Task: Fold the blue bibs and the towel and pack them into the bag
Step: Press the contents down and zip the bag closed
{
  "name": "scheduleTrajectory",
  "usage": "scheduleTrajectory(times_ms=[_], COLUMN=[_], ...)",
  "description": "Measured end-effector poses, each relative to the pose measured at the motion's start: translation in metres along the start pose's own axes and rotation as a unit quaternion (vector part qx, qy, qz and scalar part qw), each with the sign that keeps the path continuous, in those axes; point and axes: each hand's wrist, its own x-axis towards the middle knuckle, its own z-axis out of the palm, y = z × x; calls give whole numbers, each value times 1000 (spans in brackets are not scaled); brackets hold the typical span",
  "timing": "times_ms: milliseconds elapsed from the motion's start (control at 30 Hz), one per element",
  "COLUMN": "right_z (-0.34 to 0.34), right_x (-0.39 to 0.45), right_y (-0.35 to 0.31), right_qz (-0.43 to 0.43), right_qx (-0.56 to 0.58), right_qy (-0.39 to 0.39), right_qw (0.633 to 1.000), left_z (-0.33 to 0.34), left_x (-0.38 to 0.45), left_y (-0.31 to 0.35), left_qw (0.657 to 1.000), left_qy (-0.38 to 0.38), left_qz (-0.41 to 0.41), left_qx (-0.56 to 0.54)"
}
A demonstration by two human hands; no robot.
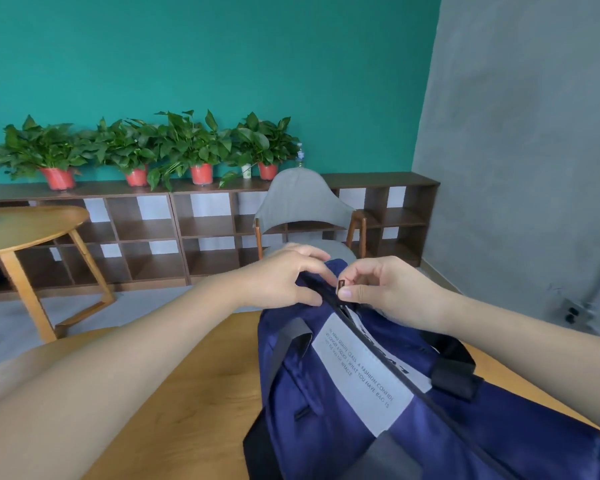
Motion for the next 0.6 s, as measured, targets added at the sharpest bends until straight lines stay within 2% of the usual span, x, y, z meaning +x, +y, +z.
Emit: scheduleTrajectory(times_ms=[67, 233, 367, 500, 600], right_z=[0, 0, -7, -23, -29], right_x=[-2, -14, -41, -76, -89], right_y=[-4, -12, -18, -23, -23], right_qz=[3, 11, 24, 31, 43], right_qx=[4, -35, -40, -1, 6], right_qy=[10, 14, 11, -19, 7], right_qw=[1000, 999, 999, 999, 999], left_z=[3, 22, 21, 15, 12], left_x=[-8, -9, -14, -21, -25], left_y=[20, 26, 21, 32, 58], left_qw=[1000, 997, 994, 993, 996], left_qy=[2, 68, 89, 79, 46], left_qz=[23, 29, 3, -44, -34], left_qx=[-19, 11, 64, 82, 69])
